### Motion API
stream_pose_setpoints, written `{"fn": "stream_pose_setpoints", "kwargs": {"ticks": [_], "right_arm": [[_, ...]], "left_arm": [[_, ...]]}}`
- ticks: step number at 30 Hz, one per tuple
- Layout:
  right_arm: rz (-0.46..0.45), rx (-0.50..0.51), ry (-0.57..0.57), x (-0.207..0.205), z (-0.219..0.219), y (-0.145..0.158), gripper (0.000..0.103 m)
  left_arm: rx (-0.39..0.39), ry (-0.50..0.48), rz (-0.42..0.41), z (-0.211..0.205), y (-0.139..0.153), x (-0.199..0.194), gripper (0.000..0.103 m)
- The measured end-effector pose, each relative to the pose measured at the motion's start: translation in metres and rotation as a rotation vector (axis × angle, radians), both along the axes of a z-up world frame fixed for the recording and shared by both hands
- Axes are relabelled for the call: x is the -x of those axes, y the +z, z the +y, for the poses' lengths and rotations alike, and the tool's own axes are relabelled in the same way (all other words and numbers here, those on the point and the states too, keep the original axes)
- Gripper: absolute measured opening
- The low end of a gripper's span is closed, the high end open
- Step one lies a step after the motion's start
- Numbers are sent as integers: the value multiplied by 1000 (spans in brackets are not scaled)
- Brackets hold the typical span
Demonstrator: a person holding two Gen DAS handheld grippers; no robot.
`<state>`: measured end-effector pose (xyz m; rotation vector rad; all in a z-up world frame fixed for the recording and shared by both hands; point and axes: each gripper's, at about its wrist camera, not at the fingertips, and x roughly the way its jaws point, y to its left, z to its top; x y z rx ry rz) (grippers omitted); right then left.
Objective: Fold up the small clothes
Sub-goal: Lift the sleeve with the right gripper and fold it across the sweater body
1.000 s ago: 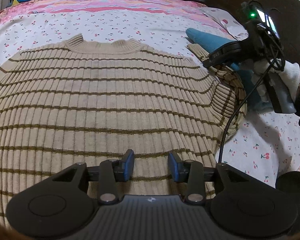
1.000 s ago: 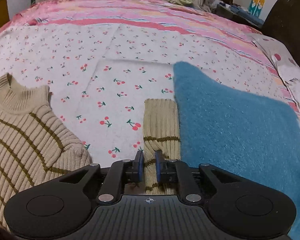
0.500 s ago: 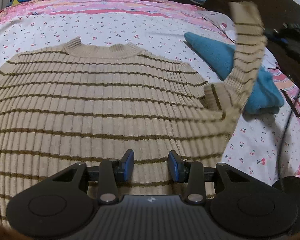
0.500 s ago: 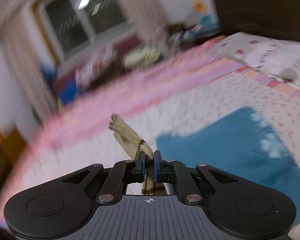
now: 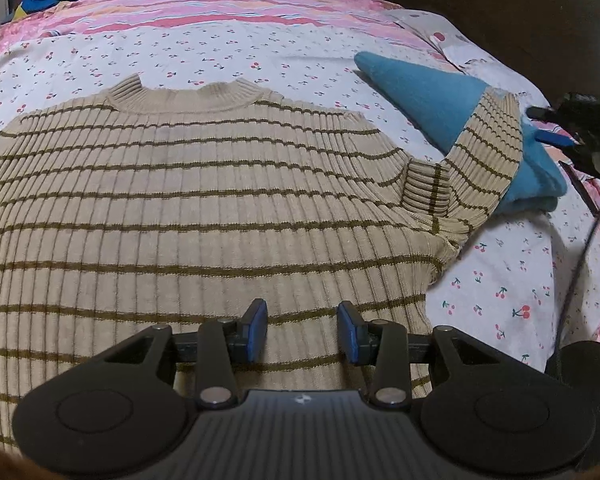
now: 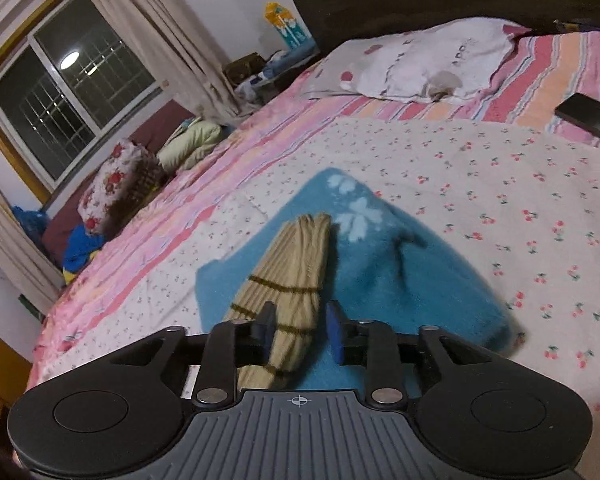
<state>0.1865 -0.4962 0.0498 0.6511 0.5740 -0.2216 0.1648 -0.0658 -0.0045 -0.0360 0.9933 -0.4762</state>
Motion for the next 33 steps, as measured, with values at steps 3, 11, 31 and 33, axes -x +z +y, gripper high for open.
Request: {"fn": "stream_pose_setpoints", "kwargs": {"ticks": [3,11,31,33], "right_arm": [[43,2,18,-19,5,-7,35],[15,-89,-37,-4,1,-11,9],[-351,-227,-102,118,-8,20,9],[-377,-252,-101,122,-10,23,9]], "left_arm": [[-6,-1,-2,-2,0,0,44],[-6,-4,-14,-6,4,-4,44],[-99,-53,-156,-127,-1,-74,52],[-105,-60,-178,-134,1,-73,52]]}}
